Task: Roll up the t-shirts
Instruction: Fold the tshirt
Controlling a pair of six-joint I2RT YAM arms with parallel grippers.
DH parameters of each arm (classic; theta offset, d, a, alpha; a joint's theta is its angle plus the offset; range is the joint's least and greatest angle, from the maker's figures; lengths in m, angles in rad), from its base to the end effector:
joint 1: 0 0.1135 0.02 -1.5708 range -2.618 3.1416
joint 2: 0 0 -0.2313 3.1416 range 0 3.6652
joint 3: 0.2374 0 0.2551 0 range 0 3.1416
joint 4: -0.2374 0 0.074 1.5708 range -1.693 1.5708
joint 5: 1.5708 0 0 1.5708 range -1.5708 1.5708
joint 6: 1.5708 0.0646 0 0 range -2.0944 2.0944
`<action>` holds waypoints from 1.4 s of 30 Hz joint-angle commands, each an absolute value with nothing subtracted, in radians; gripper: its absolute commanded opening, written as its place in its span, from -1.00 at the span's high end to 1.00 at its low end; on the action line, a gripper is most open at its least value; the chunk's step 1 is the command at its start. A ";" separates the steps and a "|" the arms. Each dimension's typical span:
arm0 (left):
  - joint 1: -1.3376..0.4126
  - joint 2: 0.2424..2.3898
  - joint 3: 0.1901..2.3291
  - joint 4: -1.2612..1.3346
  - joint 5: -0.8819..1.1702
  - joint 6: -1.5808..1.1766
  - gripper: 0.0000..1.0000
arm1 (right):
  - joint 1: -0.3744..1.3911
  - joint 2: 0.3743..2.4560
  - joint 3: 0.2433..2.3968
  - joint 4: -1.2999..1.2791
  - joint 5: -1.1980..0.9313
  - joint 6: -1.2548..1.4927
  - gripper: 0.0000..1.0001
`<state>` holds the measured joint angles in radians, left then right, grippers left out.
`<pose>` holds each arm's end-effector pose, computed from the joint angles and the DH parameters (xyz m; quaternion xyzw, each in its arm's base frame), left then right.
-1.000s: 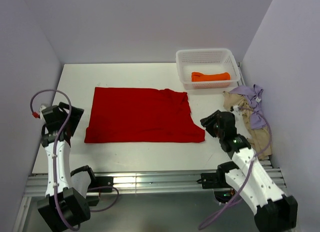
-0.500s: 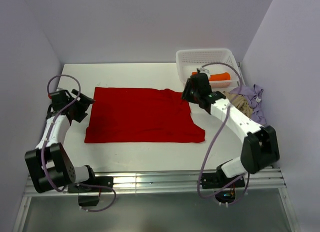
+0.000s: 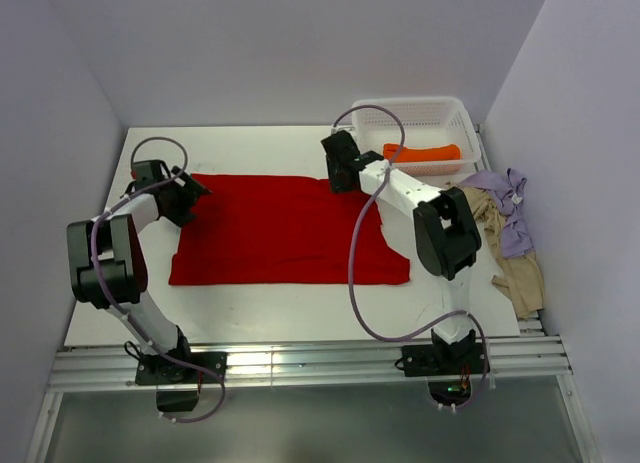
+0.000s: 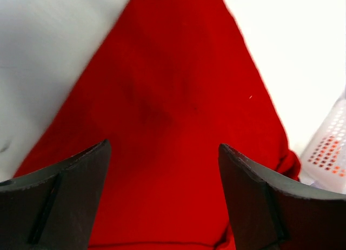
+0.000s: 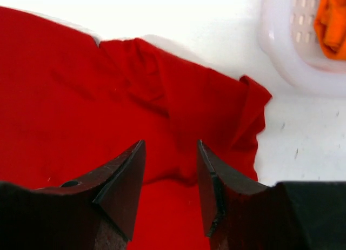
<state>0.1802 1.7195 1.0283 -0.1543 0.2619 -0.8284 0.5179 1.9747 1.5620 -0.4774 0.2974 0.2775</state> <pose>0.3710 0.0506 0.1283 -0.4073 0.8339 -0.2277 0.2945 0.3982 0.2051 0.1762 -0.0627 0.9314 -0.0009 0.3585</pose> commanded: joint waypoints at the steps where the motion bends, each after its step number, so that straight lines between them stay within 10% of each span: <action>1: 0.126 1.756 1.094 -0.118 0.255 -0.821 -0.71 | 0.522 2.040 1.664 -0.538 0.373 0.224 0.00; 29: 0.143 1.848 0.999 -0.086 0.207 -0.830 -0.69 | 0.500 2.217 1.746 -0.568 0.347 0.195 0.14; 34: 0.143 1.833 0.985 -0.104 0.192 -0.816 -0.69 | 0.505 2.262 1.808 -0.601 0.385 0.195 0.37; 38: 0.141 1.795 0.973 -0.130 0.147 -0.799 -0.69 | 0.506 2.266 1.845 -0.588 0.406 0.201 1.00; 42: 0.143 1.769 0.959 -0.123 0.136 -0.796 -0.69 | 0.505 2.232 1.862 -0.560 0.431 0.183 1.00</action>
<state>0.1295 1.7920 0.9955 -0.0322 0.2298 -0.8497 0.5034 2.2658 1.8027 -0.5930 0.3828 0.1993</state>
